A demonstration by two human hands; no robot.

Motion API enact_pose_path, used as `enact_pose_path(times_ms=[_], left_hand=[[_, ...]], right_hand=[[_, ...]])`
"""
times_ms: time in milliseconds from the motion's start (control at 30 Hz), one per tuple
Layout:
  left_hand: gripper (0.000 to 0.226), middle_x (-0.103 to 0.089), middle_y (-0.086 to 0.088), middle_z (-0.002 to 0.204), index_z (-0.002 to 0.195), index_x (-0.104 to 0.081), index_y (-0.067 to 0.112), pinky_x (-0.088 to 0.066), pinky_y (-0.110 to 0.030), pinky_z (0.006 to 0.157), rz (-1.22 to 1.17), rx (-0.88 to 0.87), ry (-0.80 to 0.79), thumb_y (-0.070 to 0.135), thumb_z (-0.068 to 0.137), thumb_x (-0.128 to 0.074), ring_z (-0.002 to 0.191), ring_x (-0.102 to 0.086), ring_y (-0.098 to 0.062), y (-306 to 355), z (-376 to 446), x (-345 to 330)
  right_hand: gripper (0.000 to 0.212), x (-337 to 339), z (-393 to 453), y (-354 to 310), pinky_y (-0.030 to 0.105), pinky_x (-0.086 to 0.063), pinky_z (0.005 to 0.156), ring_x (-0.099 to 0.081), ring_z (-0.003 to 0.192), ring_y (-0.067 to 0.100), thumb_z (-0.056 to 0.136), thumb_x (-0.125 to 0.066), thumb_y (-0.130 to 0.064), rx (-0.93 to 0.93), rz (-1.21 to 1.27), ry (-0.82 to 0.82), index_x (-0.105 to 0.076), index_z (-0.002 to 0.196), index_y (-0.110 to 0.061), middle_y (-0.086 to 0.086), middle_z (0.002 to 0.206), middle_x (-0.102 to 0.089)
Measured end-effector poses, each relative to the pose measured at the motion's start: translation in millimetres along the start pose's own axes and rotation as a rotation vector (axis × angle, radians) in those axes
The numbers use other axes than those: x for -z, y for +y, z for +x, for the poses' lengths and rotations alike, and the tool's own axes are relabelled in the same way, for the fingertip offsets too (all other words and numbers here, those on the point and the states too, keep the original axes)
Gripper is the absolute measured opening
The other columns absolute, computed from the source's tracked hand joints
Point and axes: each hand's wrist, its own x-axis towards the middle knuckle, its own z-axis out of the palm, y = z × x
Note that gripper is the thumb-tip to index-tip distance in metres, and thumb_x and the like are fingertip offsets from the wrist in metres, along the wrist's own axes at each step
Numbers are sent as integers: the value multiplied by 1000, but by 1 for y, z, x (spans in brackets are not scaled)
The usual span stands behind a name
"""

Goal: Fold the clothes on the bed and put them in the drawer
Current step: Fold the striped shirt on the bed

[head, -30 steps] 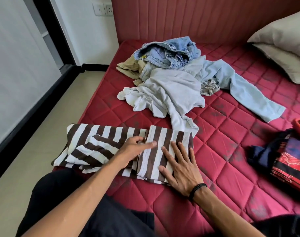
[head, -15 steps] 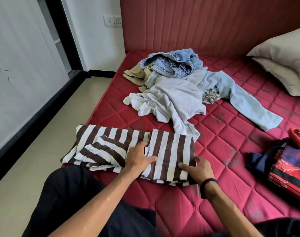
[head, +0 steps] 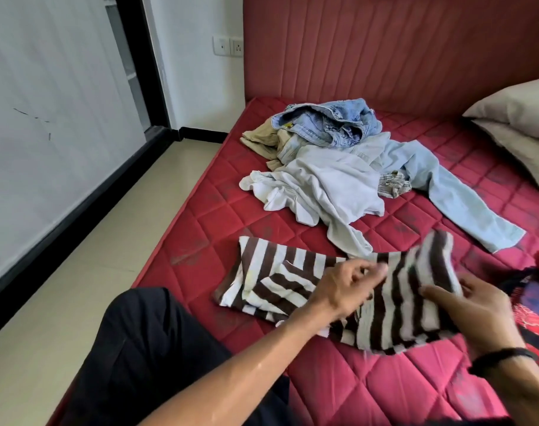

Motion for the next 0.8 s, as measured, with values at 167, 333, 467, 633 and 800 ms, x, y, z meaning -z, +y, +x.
enact_pose_path(times_ms=[167,333,467,633,800], left_hand=[[29,-77,-7,97,113,-72,19,-58,-45,88,-762,355,64,43,98,-64,94,-73,-26,6,-4,70],[19,-77,-18,93,109,-76,7,-61,-45,78,-633,463,373,17,93,-74,77,-74,-30,-59,-26,150],[25,-78,-14,103,112,-76,11,-58,-51,95,-488,512,358,26,93,-76,97,-76,-32,-90,-27,175],[51,-58,6,131,140,-53,21,-38,-34,111,507,32,742,41,95,-64,122,-54,-14,-109,-21,155],[74,-32,-1,166,156,-38,29,-12,-51,127,987,-139,331,69,101,-7,156,-19,-23,-127,-6,103]], right_hand=[[44,-105,-66,-68,20,-58,71,-75,90,6,76,-87,-34,264,120,-587,-70,116,-27,-7,99,-78],[36,-164,-56,-34,25,-52,89,-63,111,10,97,-66,-43,713,-271,-256,-65,128,-24,-11,122,-64],[72,-193,-28,9,51,-23,122,-30,150,30,100,-44,-65,825,-684,-298,-21,162,-37,5,167,-26],[82,-216,-42,54,63,-11,123,-11,158,32,94,-31,-81,772,-897,-407,-9,163,-41,3,172,-8],[72,-211,-32,60,53,-5,127,2,159,24,99,-17,-73,763,-902,-359,-5,163,-42,-1,173,-1]])
